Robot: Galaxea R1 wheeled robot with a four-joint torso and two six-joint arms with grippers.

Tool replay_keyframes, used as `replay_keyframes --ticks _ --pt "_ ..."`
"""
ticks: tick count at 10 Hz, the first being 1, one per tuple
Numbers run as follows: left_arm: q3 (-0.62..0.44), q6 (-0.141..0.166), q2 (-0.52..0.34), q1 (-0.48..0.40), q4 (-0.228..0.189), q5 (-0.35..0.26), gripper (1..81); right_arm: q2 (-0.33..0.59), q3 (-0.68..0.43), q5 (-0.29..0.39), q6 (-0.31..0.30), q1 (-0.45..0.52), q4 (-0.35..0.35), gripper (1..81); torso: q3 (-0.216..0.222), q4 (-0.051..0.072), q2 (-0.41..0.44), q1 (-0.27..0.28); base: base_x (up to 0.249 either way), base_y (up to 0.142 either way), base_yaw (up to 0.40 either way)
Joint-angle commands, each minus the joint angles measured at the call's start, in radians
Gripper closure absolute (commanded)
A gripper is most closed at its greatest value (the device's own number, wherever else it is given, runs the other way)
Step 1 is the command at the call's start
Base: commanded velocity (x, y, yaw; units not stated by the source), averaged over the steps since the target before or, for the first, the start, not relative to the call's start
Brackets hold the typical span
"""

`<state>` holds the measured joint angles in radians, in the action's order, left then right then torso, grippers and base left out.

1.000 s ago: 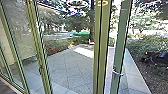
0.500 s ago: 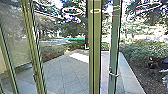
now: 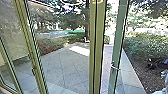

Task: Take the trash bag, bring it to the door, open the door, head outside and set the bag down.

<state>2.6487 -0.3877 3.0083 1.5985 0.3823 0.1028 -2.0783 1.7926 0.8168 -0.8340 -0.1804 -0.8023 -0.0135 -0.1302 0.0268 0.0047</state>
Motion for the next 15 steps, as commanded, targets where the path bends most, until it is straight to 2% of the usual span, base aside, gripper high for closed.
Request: replay_keyframes --ticks 1,2,4,6,7,8,9,10,11,13,15 --pt "-0.004 0.001 0.000 -0.047 0.003 -0.066 81.1 0.015 0.034 0.038 0.024 0.141 -0.074 1.0 0.005 0.000 0.000 0.000 0.000 0.000 0.000" --pt "-0.004 0.001 0.000 -0.048 0.003 -0.066 81.1 0.018 0.054 0.036 0.064 0.140 -0.075 1.0 -0.024 0.000 0.000 0.000 0.000 0.000 0.000" --pt "-0.003 0.001 0.002 -0.047 0.003 -0.066 81.1 0.031 0.085 0.036 0.130 0.140 -0.089 1.0 -0.042 0.000 -0.001 0.001 0.000 0.000 0.000" --pt "-0.003 0.001 0.005 -0.047 0.003 -0.066 81.1 0.050 0.131 0.012 0.164 0.117 -0.144 1.0 -0.040 0.000 -0.001 0.001 0.000 0.000 0.000" --pt "-0.003 0.001 0.008 -0.047 0.003 -0.066 81.1 0.053 0.154 0.002 0.179 0.103 -0.149 1.0 -0.040 0.000 -0.001 0.001 0.000 0.000 0.000" --pt "-0.003 0.001 0.009 -0.047 0.003 -0.066 81.1 0.056 0.172 -0.011 0.196 0.098 -0.143 1.0 -0.007 -0.030 -0.001 0.001 0.000 0.000 0.000" --pt "-0.003 0.001 0.011 -0.047 0.003 -0.066 81.1 0.062 0.180 -0.016 0.196 0.088 -0.143 1.0 -0.002 -0.040 -0.001 0.001 0.000 0.000 0.000" --pt "-0.003 0.001 0.011 -0.048 0.003 -0.066 81.1 0.065 0.183 -0.027 0.196 0.075 -0.141 1.0 -0.022 -0.019 -0.001 0.001 0.000 0.000 0.000" --pt "-0.003 0.001 0.009 -0.047 0.003 -0.066 81.1 0.065 0.191 -0.037 0.196 0.061 -0.136 1.0 -0.015 -0.029 -0.001 0.001 0.000 0.000 0.000" --pt "-0.001 0.001 0.011 -0.047 0.003 -0.066 81.1 0.059 0.206 -0.047 0.194 0.038 -0.135 1.0 -0.012 -0.031 -0.001 0.000 0.000 0.000 0.000" --pt "0.002 0.001 0.011 -0.047 0.003 -0.066 81.1 0.053 0.229 -0.062 0.194 0.032 -0.133 1.0 -0.051 -0.031 -0.001 0.000 0.000 0.000 0.000"
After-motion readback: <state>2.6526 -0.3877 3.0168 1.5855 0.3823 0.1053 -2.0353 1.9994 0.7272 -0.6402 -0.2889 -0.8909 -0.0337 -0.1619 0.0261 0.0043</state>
